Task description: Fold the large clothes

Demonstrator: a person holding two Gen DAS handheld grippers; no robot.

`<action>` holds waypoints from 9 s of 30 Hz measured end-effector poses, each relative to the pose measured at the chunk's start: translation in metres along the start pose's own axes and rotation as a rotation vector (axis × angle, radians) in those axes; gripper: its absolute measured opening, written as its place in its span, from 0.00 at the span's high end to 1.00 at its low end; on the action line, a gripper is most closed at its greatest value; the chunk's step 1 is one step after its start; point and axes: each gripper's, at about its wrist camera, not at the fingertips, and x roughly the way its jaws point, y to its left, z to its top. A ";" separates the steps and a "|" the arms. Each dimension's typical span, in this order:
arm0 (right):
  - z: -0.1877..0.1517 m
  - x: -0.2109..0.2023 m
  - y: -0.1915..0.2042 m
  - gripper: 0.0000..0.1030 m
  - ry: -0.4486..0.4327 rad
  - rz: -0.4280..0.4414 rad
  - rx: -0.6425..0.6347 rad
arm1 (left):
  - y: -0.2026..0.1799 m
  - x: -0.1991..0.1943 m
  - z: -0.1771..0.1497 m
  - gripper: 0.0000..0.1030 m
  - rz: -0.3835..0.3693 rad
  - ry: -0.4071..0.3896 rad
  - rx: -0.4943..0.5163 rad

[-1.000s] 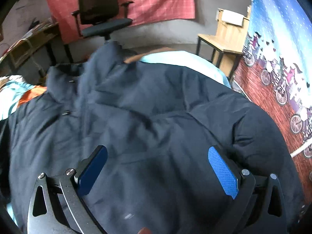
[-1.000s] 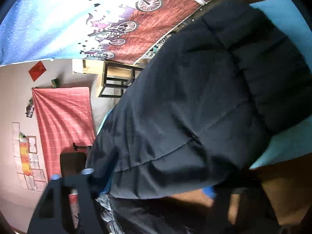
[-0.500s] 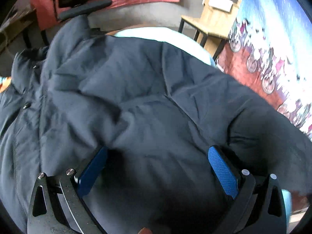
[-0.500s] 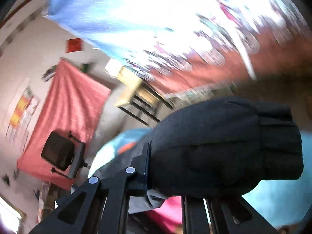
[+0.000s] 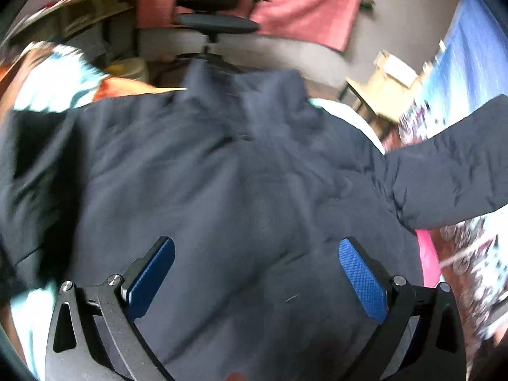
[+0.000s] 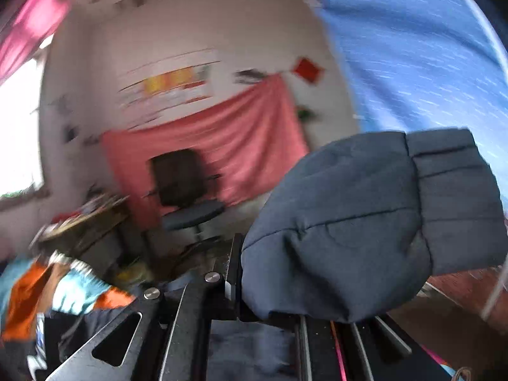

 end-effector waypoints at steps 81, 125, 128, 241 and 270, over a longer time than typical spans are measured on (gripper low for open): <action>-0.165 0.132 0.067 0.14 0.582 -0.013 -0.213 | 0.154 -0.116 -0.084 0.43 0.267 -0.179 -0.233; -0.285 0.141 0.320 0.00 0.542 0.321 -0.566 | 0.331 -0.255 -0.140 0.88 0.507 -0.516 -0.774; -0.271 0.132 0.312 0.00 0.594 0.381 -0.507 | 0.303 -0.271 -0.124 0.92 0.519 -0.563 -0.639; -0.112 0.124 0.092 0.38 0.578 0.288 -0.251 | 0.060 -0.088 -0.030 0.02 0.290 -0.189 0.081; -0.208 0.190 0.096 0.51 0.837 0.251 -0.271 | 0.082 0.002 -0.040 0.01 0.261 -0.018 0.106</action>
